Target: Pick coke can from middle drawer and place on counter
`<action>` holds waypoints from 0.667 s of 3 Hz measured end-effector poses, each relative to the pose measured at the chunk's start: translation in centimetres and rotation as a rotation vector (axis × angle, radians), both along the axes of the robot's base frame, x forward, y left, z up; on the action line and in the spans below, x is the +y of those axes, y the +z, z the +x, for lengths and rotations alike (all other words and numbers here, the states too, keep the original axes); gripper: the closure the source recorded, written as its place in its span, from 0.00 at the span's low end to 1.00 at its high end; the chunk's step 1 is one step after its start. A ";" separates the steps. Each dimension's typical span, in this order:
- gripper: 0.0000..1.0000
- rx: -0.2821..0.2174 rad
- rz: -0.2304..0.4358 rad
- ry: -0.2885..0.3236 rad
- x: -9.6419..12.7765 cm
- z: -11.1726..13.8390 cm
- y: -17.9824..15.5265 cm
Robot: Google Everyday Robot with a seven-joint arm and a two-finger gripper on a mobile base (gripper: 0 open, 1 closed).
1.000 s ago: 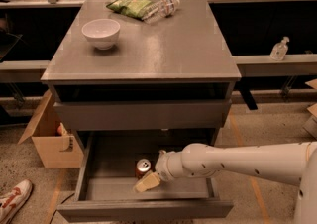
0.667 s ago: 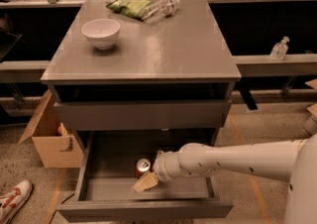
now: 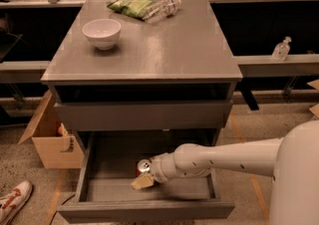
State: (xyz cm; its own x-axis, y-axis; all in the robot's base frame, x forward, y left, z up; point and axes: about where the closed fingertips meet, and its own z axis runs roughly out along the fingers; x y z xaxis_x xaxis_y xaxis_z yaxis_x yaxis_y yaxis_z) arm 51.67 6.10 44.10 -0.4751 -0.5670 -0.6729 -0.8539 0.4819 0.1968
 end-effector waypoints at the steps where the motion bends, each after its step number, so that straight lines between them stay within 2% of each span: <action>1: 0.50 0.010 0.010 0.002 0.4 0.1 -0.6; 2: 0.73 0.018 0.030 0.010 1.1 0.1 -0.9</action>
Offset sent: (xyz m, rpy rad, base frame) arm 0.0039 0.0162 -0.0122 0.0540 0.0250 0.0127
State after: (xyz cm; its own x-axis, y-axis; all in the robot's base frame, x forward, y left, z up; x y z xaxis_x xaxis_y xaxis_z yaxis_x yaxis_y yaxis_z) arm 51.79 7.19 43.15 -0.4822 -0.5510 -0.6810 -0.8545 0.4673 0.2269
